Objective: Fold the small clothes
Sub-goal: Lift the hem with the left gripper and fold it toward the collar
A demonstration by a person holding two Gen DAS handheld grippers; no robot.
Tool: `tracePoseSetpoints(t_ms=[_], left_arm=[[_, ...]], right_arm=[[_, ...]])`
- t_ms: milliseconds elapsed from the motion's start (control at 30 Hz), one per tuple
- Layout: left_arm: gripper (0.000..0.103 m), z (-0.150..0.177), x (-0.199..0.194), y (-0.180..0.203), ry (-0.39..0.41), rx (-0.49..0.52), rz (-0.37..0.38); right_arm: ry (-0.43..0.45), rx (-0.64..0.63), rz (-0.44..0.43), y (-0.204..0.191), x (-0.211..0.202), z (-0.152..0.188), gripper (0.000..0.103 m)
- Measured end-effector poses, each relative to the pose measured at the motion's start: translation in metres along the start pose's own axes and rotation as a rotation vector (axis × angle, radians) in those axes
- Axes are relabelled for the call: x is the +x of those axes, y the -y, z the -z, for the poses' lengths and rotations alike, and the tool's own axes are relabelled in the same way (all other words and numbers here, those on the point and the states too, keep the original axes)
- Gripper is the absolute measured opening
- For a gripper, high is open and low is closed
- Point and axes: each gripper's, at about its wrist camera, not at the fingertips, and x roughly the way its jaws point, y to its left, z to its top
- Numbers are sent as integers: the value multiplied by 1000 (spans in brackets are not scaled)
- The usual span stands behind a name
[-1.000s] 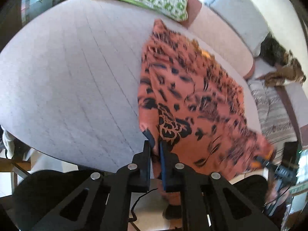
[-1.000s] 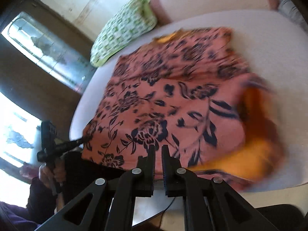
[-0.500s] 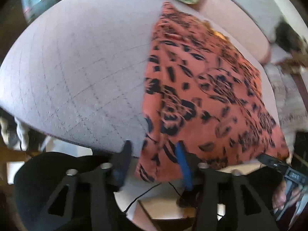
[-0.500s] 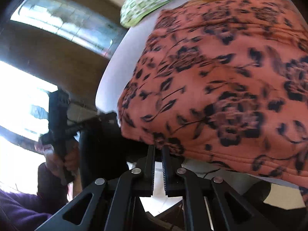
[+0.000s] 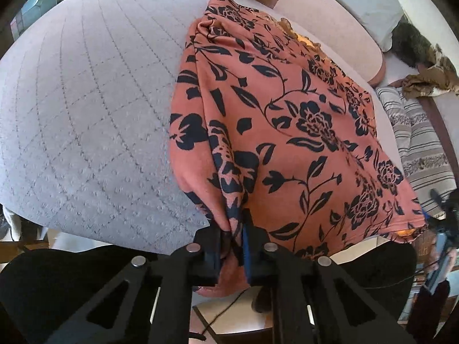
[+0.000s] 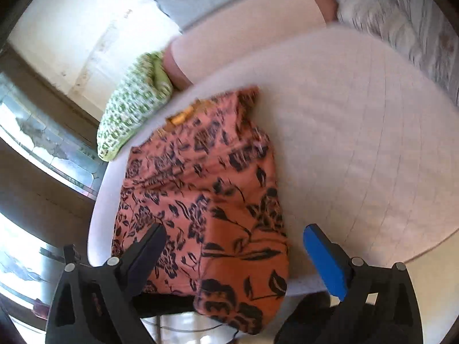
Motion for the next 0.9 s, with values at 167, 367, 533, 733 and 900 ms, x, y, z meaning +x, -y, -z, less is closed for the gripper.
tracePoseSetpoints(t_ms=[167, 367, 533, 733, 900], left_arm=[[41, -4, 8, -6, -36, -63, 46], [7, -3, 3, -12, -3, -60, 59], [6, -14, -37, -16, 122, -30, 61], [6, -19, -71, -37, 119, -26, -94], [17, -19, -50, -39, 40, -73, -114]], right_arm=[[-85, 192, -20, 19, 52, 8, 96], [-243, 163, 41, 17, 95, 27, 20], [-262, -31, -9, -16, 70, 38, 9], [-357, -4, -46, -7, 46, 41, 49], [-240, 113, -61, 11, 40, 29, 78]])
